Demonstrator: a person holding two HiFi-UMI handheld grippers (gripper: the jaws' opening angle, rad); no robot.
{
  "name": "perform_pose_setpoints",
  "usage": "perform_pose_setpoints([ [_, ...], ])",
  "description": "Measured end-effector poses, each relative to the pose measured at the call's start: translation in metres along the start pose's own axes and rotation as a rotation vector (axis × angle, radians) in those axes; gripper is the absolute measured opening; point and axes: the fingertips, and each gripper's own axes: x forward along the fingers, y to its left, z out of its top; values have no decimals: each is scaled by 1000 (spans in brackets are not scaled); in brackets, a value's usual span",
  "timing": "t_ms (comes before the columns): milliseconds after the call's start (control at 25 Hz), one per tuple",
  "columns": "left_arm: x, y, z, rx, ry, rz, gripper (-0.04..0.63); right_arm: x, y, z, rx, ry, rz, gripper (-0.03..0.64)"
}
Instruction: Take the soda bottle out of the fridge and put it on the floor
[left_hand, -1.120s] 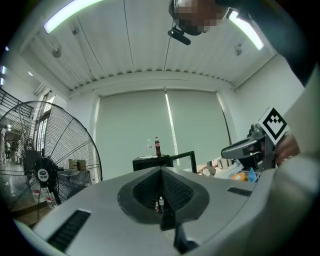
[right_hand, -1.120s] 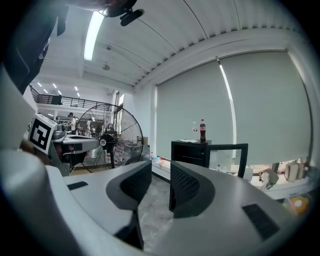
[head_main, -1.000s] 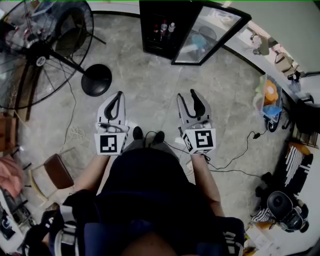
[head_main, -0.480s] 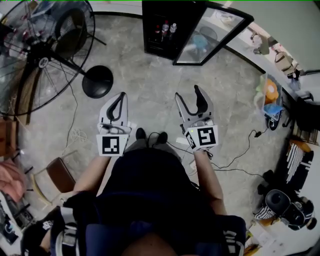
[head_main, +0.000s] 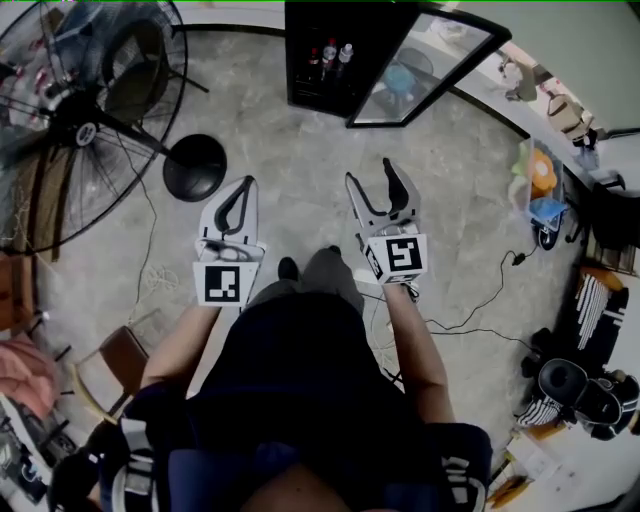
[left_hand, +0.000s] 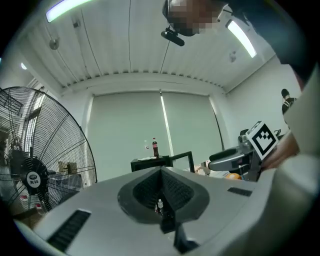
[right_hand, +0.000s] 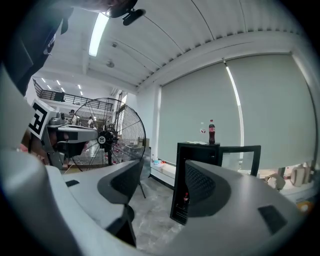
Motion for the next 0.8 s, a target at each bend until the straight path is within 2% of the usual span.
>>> perform_pose_setpoints([
  [320, 61, 8, -23, -23, 13, 0, 23, 57, -31, -26, -7, 38, 1, 281],
  [560, 141, 18, -41, -20, 34, 30, 23, 121, -76, -47, 16, 38, 47, 281],
  [800, 237, 13, -64, -5, 82, 16, 23, 191, -134, -73, 70, 46, 115, 281],
])
